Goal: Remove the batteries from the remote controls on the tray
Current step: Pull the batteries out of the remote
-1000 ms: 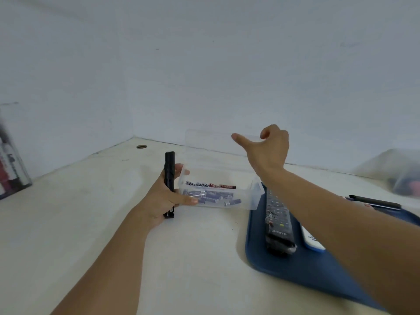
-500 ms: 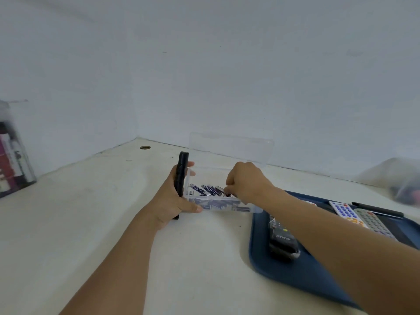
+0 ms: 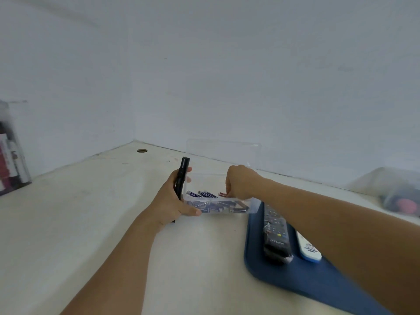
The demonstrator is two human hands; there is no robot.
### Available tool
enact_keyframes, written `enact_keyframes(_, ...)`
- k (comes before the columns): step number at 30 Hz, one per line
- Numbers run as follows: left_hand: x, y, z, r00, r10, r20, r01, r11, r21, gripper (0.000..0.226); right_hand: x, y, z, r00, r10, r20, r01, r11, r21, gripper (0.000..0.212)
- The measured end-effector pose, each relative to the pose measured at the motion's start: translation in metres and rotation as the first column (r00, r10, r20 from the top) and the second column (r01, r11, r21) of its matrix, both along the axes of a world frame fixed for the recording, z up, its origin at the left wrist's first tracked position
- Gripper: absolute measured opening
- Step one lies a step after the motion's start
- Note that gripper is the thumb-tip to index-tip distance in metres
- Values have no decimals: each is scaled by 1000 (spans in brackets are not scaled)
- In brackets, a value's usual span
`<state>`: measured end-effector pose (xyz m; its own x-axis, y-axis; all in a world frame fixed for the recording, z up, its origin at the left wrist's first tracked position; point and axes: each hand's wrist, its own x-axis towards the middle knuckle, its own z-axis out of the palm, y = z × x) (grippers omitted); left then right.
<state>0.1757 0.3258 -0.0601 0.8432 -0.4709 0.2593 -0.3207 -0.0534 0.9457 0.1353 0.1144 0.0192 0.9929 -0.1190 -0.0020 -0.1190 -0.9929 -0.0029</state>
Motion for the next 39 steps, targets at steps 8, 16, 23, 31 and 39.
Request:
enact_keyframes(8,1,-2,0,1000,22,-8,-22,1000,-21,112,-12,4,17,990,-19,-138,-16,969,-246,38)
enact_keyframes(16,1,-3,0,999,40,0,-40,999,-8,109,-7,7,12,978,-56,-203,-8,954,-300,17)
enact_keyframes(23,0,-4,0,998,37,-55,-38,999,-25,100,-5,-7,10,999,24,-43,-25,1000,-18,20)
enact_keyframes(31,1,10,7,982,175,-74,-167,981,101,96,-24,-12,5,953,-223,206,-79,470,879,17)
enact_keyframes(39,-25,19,34,918,396,-31,-396,918,17,63,-57,-19,1,951,-296,85,-141,-171,975,21)
